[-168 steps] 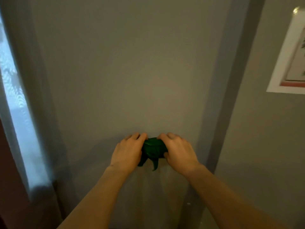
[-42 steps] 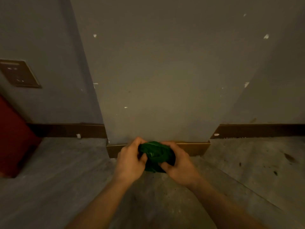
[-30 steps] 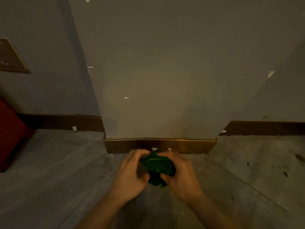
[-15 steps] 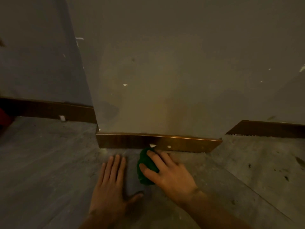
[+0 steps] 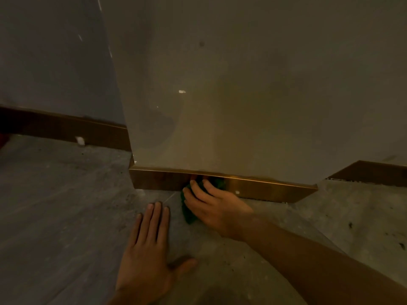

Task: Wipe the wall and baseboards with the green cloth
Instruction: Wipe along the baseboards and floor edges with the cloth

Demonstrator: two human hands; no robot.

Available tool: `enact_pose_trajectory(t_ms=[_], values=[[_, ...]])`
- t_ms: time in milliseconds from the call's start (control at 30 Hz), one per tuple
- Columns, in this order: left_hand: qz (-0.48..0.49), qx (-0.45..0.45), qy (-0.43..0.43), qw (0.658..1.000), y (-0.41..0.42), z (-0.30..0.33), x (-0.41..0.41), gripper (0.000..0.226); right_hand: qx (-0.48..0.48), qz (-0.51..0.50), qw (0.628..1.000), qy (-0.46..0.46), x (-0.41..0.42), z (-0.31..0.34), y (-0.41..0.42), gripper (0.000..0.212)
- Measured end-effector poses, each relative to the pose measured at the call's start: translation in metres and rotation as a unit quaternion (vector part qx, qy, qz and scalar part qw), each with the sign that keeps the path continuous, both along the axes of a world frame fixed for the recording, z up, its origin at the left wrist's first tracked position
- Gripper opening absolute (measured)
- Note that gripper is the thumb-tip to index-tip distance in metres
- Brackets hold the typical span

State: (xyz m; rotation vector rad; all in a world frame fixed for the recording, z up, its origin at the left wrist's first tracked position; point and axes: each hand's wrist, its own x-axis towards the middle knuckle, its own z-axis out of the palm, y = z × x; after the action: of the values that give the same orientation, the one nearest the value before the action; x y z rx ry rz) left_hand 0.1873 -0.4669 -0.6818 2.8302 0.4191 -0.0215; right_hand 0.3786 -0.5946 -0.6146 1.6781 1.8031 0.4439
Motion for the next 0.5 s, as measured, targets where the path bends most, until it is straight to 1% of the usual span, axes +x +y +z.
enact_pose_trajectory(t_ms=[67,200,367,500], values=[[-0.005,0.000,-0.001,1.000,0.001,-0.001,-0.001,0.121,-0.016,0.005,1.000,-0.010,0.005,0.000,-0.006,0.079],[-0.012,0.005,0.003,1.000,-0.001,0.000,-0.001,0.116,-0.014,0.021,0.998,-0.049,0.005,-0.001,-0.011,0.065],[-0.003,0.001,0.011,1.000,-0.001,0.001,0.000,0.115,-0.019,0.022,0.998,-0.048,0.004,0.002,-0.013,0.049],[0.004,0.000,0.013,1.000,0.000,0.002,-0.002,0.115,-0.009,0.013,0.998,-0.053,0.009,0.004,-0.032,0.049]])
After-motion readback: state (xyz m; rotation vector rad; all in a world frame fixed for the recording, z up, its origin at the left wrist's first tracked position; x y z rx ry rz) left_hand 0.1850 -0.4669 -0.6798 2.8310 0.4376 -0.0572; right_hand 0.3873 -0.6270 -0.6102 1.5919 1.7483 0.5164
